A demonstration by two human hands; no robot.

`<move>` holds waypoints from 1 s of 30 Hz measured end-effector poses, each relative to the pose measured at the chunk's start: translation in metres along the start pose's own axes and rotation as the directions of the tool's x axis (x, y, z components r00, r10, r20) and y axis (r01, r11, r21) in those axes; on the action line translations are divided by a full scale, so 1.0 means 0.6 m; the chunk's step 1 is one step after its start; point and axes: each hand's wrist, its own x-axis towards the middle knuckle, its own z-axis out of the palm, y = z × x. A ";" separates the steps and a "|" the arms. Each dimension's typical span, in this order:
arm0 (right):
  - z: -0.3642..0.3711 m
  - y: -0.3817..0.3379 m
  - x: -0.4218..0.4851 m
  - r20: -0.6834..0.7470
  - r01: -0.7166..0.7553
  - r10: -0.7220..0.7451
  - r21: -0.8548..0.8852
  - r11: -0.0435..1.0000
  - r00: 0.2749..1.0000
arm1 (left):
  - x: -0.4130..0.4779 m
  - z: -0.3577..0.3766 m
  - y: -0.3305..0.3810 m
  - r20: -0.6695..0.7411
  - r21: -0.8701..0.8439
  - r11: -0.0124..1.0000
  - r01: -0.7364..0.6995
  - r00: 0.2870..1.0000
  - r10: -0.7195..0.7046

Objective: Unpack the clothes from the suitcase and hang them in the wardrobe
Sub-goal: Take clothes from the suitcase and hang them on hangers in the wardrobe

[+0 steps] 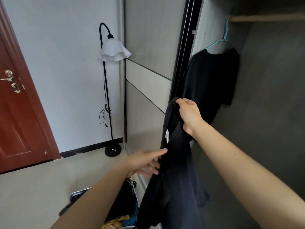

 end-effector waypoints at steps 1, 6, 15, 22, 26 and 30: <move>-0.002 0.001 0.000 -0.019 0.007 -0.007 0.002 1.000 1.000 | 0.006 0.015 0.009 -0.012 0.001 1.000 -0.021 1.000 0.021; -0.032 0.000 -0.001 -0.042 0.011 -0.011 0.004 1.000 0.999 | 0.042 0.042 0.021 -0.152 0.022 0.994 -0.105 0.983 0.107; -0.110 -0.020 0.011 -0.096 0.119 -0.122 -0.042 0.992 0.988 | 0.102 0.021 0.005 -0.414 0.259 0.966 -0.019 0.901 0.128; -0.239 -0.004 0.027 -0.136 0.231 -0.455 -0.715 0.660 0.880 | 0.085 -0.062 0.119 -0.557 -0.479 0.843 -0.244 0.827 -0.077; -0.306 0.002 0.019 -0.058 -0.052 -0.267 -0.998 0.027 0.962 | 0.079 -0.011 0.216 -0.476 -0.583 0.766 -0.273 0.878 -0.050; -0.368 -0.046 0.020 -0.281 -0.250 -0.114 -0.942 0.225 0.953 | 0.094 0.046 0.283 -0.541 -0.307 0.912 -0.270 0.838 0.066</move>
